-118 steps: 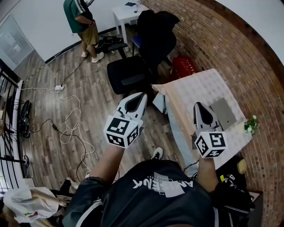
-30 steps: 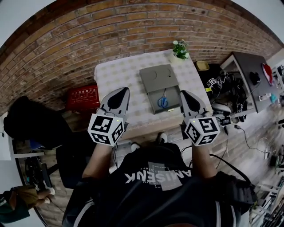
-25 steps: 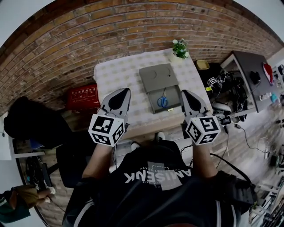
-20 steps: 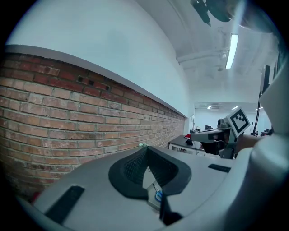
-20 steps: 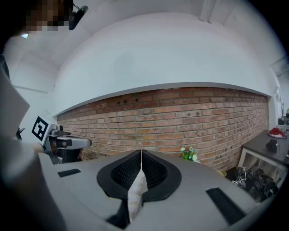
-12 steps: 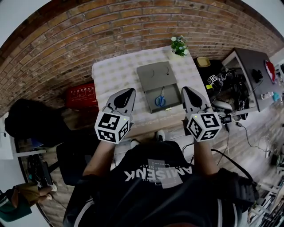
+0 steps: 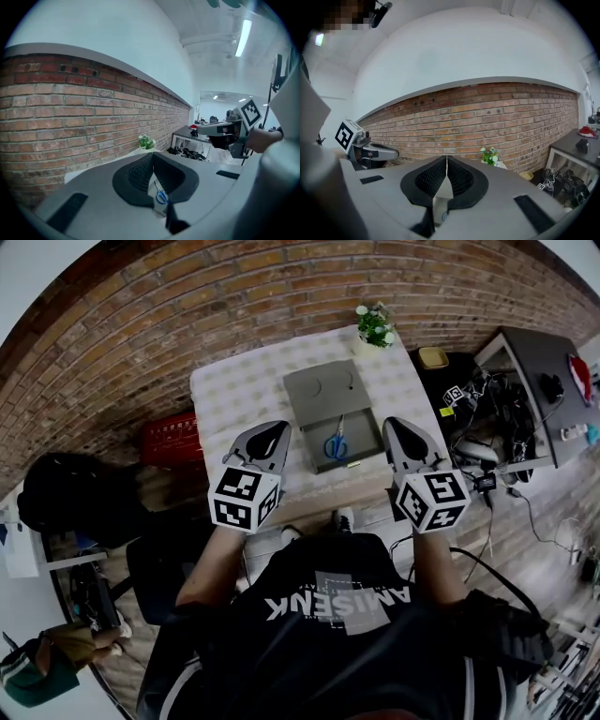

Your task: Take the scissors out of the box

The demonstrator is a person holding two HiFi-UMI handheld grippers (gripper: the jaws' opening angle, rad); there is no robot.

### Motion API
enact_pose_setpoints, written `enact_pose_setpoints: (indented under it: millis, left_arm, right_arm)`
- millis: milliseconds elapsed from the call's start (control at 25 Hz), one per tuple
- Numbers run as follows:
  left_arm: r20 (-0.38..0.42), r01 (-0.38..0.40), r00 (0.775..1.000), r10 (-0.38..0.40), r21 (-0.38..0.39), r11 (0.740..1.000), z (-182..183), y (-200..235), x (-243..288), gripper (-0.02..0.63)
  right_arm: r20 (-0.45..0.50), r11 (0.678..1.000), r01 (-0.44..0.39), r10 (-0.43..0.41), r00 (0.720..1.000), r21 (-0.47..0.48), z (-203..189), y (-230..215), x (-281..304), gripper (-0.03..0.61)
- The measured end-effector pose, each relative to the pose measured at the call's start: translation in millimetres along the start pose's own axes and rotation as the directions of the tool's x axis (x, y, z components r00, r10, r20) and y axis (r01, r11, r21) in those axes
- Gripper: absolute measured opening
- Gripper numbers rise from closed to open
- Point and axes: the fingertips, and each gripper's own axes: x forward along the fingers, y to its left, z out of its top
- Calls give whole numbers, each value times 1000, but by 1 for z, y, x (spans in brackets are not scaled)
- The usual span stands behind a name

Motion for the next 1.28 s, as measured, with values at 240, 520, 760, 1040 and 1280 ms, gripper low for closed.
enact_pose_setpoints:
  millis: [240, 520, 760, 1040, 1280]
  left_arm:
    - [-86, 6, 996, -10, -47, 999, -14, -12, 29, 12]
    - [-197, 4, 980, -30, -132, 991, -48, -22, 70, 13]
    - [-302, -1, 952, -50, -166, 986, -88, -28, 102, 14]
    - [-411, 2, 907, -92, -213, 977, -134, -44, 136, 14]
    - [-476, -3, 874, -98, -206, 978, -165, -50, 155, 14]
  right_arm:
    - [3, 1000, -11, 11, 1000, 6, -2, -17, 1, 41]
    - [-9, 999, -13, 13, 1000, 30, -12, -40, 2, 41]
    - [-15, 998, -7, 8, 1000, 62, -20, -57, 4, 41]
    - [-29, 995, 12, -9, 1000, 97, -32, -76, 5, 41]
    - [-59, 993, 24, -17, 998, 117, -50, -84, 5, 41]
